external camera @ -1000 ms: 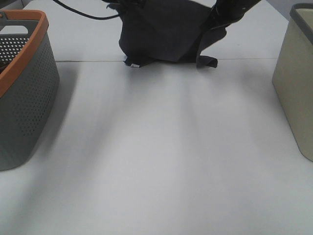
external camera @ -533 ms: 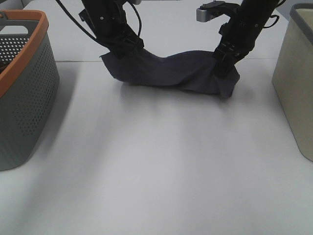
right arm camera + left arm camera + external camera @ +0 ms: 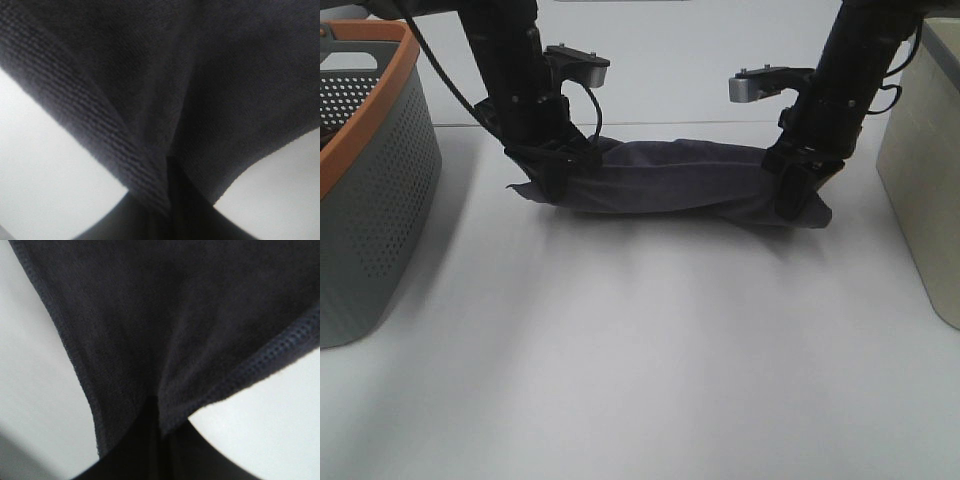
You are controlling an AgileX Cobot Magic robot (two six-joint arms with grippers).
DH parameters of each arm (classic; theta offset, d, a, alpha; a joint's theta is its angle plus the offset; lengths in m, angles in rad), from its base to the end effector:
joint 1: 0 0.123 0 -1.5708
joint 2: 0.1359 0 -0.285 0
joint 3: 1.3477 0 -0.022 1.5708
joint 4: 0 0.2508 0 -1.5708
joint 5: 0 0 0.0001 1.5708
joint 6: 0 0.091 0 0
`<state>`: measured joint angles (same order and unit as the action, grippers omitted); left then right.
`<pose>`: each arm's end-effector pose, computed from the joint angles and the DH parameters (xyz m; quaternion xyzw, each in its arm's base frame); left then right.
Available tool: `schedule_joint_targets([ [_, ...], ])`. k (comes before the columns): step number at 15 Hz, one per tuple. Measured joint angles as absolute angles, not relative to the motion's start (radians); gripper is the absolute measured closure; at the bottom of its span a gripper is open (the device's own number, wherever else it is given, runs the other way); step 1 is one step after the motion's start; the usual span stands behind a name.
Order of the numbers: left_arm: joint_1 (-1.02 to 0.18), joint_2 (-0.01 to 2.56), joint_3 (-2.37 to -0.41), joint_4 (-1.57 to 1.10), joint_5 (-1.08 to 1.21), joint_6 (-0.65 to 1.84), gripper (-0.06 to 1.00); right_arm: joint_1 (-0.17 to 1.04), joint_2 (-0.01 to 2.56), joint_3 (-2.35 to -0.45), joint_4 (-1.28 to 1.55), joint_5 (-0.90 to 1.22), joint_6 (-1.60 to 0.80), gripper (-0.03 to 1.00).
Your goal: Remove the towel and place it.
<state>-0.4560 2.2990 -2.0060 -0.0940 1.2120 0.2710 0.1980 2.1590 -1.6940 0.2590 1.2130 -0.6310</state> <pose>0.4280 -0.2188 0.1888 0.3419 0.9355 -0.0520 0.0718 0.4165 0.1058 0.1761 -0.3568 0.9263 0.1198 0.0162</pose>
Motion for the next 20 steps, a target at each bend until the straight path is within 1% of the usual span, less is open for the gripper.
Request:
schedule_joint_targets([
  [2,-0.478,2.245,-1.89,-0.116,1.212,0.272,0.94,0.198,2.12,-1.592,0.276,1.214,-0.613,0.97],
  [6,-0.513,2.224,-1.766,-0.142,1.213,0.262,0.94,0.198,2.116,-1.491,0.285,1.212,-0.58,0.97],
  [9,-0.549,2.222,-1.713,-0.143,1.215,0.253,0.94,0.198,2.116,-1.405,0.306,1.211,-0.563,0.97],
  [11,-0.57,2.222,-1.703,-0.143,1.216,0.243,0.94,0.198,2.116,-1.355,0.328,1.211,-0.552,0.82],
  [12,-0.571,2.222,-1.702,-0.144,1.216,0.241,0.94,0.198,2.116,-1.353,0.328,1.211,-0.529,0.72],
  [13,-0.571,2.222,-1.701,-0.146,1.216,0.24,0.92,0.198,2.116,-1.351,0.328,1.211,-0.492,0.6],
  [14,-0.571,2.222,-1.701,-0.146,1.216,0.237,0.86,0.198,2.115,-1.351,0.328,1.211,-0.448,0.5],
  [15,-0.571,2.222,-1.701,-0.146,1.216,0.227,0.75,0.198,2.115,-1.351,0.328,1.211,-0.405,0.41],
  [16,-0.571,2.222,-1.701,-0.145,1.216,0.208,0.61,0.198,2.115,-1.351,0.328,1.211,-0.36,0.35],
  [17,-0.571,2.222,-1.701,-0.133,1.216,0.18,0.45,0.198,2.107,-1.351,0.328,1.211,-0.312,0.32],
  [18,-0.571,2.222,-1.701,-0.113,1.216,0.16,0.29,0.198,2.092,-1.351,0.328,1.211,-0.272,0.3],
  [19,-0.571,2.222,-1.701,-0.099,1.216,0.15,0.16,0.198,2.066,-1.351,0.328,1.211,-0.247,0.29],
  [20,-0.571,2.222,-1.701,-0.089,1.216,0.146,0.1,0.198,2.032,-1.351,0.329,1.212,-0.23,0.29],
])
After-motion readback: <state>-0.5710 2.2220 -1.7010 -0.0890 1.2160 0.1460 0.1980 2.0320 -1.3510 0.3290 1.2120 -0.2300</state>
